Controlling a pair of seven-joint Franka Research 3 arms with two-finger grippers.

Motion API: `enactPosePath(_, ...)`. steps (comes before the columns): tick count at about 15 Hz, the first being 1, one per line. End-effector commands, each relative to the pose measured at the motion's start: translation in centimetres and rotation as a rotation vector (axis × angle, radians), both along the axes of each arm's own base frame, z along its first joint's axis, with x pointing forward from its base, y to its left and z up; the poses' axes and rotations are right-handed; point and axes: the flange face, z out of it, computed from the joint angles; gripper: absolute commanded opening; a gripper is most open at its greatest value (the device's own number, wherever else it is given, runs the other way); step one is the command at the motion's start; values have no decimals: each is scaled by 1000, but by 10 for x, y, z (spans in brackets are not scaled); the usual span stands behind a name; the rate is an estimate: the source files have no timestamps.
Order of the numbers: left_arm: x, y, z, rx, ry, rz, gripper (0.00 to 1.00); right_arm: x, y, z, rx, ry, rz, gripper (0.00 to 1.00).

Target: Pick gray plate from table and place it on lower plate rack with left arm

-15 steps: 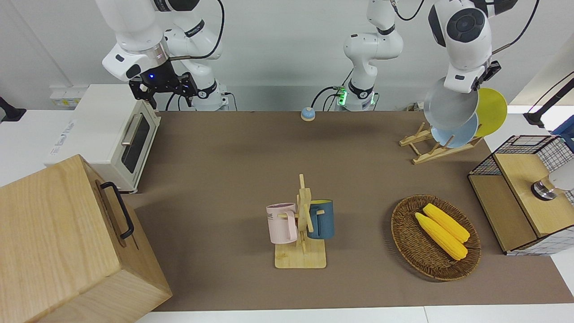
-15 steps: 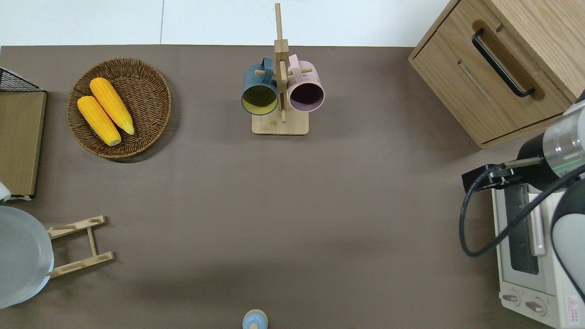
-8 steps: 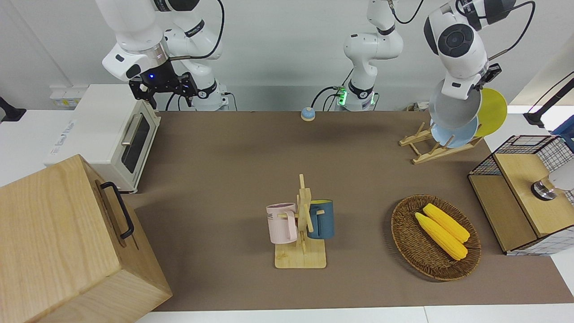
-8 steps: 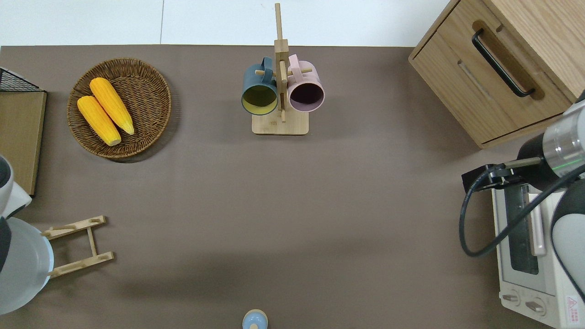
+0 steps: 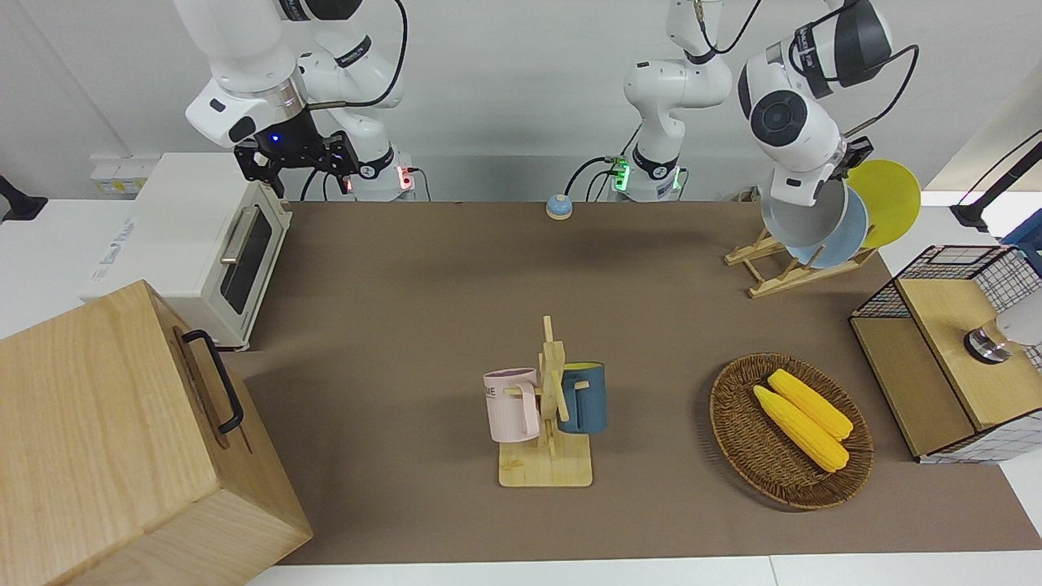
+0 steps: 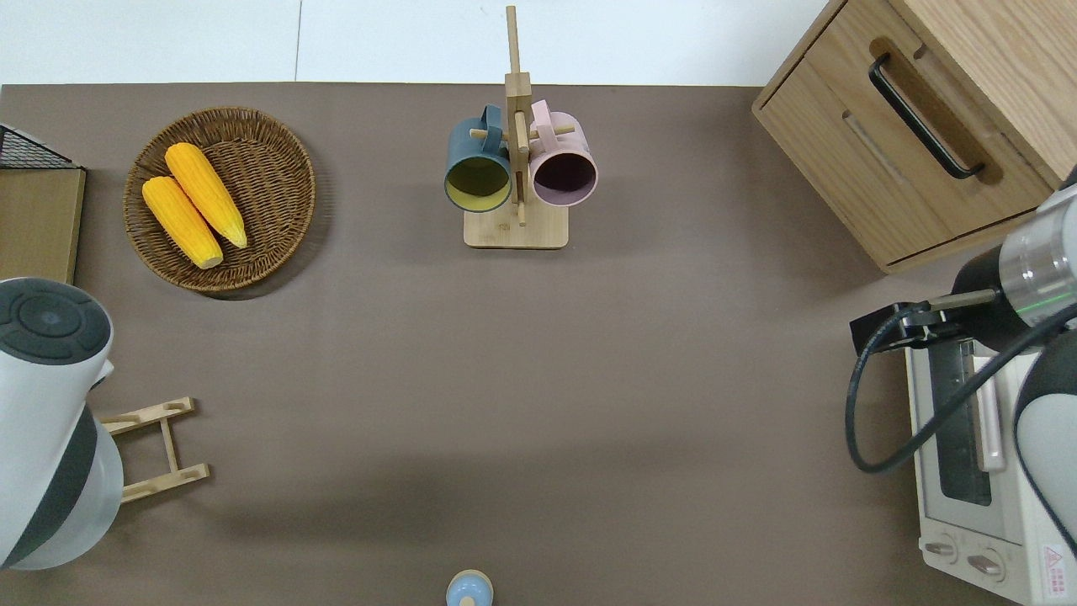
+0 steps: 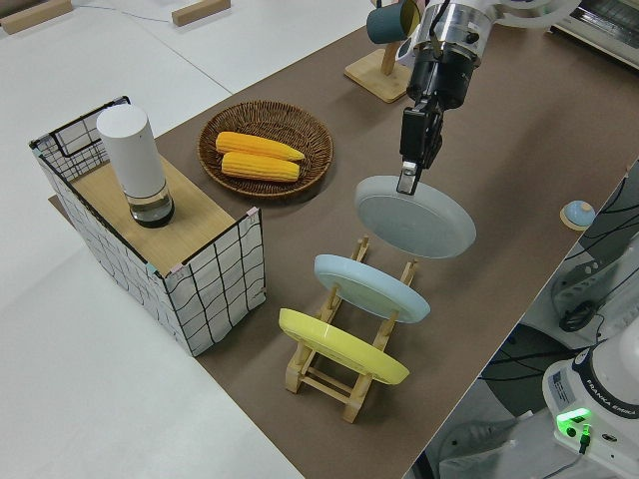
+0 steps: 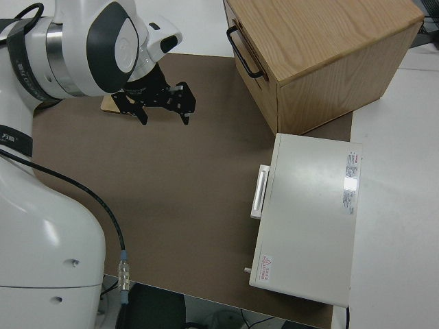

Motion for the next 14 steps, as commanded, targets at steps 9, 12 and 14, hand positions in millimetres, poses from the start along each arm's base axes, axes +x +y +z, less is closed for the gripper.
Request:
enactPosePath(9,-5,-9,-64,13,-73,40,0,-2,-2,4,-8,0,-14,983)
enactPosePath(12,-5,-13,-78,20,-90,66,0,-2,-2,3,-7,2,-14,983)
enactPosePath(14,-5,-19,-81,17,-100,71,0,-2,-3,4,-7,0,-16,983)
